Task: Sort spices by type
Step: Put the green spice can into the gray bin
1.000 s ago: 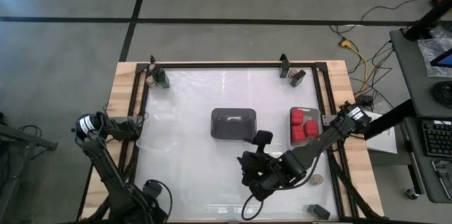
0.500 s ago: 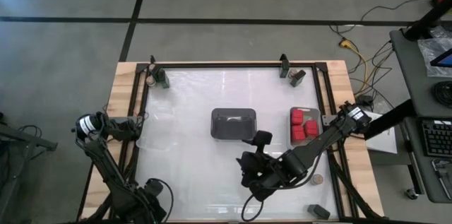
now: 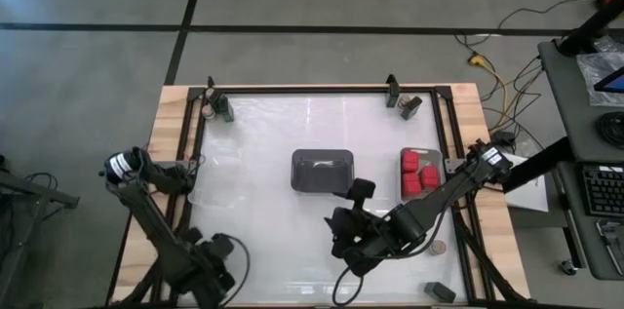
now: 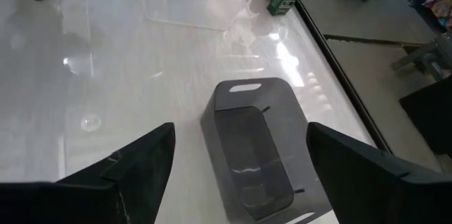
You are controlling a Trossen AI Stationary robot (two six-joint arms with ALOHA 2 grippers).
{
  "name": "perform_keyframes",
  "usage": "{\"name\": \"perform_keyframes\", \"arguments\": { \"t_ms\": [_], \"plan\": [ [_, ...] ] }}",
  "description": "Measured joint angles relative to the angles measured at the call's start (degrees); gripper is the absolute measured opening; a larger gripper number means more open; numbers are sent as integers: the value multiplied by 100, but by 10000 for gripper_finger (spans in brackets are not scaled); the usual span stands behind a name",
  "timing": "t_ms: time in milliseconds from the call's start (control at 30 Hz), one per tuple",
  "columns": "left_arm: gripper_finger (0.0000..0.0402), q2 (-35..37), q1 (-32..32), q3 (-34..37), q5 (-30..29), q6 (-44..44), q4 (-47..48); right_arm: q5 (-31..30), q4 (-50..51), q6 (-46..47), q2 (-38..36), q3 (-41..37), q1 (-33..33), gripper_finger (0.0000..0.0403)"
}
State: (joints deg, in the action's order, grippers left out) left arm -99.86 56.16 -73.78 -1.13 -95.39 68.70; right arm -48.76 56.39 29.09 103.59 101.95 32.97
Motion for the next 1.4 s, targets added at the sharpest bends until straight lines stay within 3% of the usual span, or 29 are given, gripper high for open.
{"name": "perform_keyframes", "arguments": {
  "t_ms": [400, 767, 1033, 1400],
  "plan": [
    [120, 68, -1757, -44, -909, 3126, -141, 293, 37, -343, 0, 7, -64, 314],
    [119, 68, -2882, -44, -1038, 5309, -1049, 949, 80, -469, 0, -199, -77, 306],
    [119, 64, -3235, -44, -1049, 5960, -1886, 1153, -291, -464, 20, -555, -77, 305],
    [119, -137, -3461, -31, -1032, 6198, -2298, 1155, -507, -464, 26, -688, -77, 326]
  ]
}}
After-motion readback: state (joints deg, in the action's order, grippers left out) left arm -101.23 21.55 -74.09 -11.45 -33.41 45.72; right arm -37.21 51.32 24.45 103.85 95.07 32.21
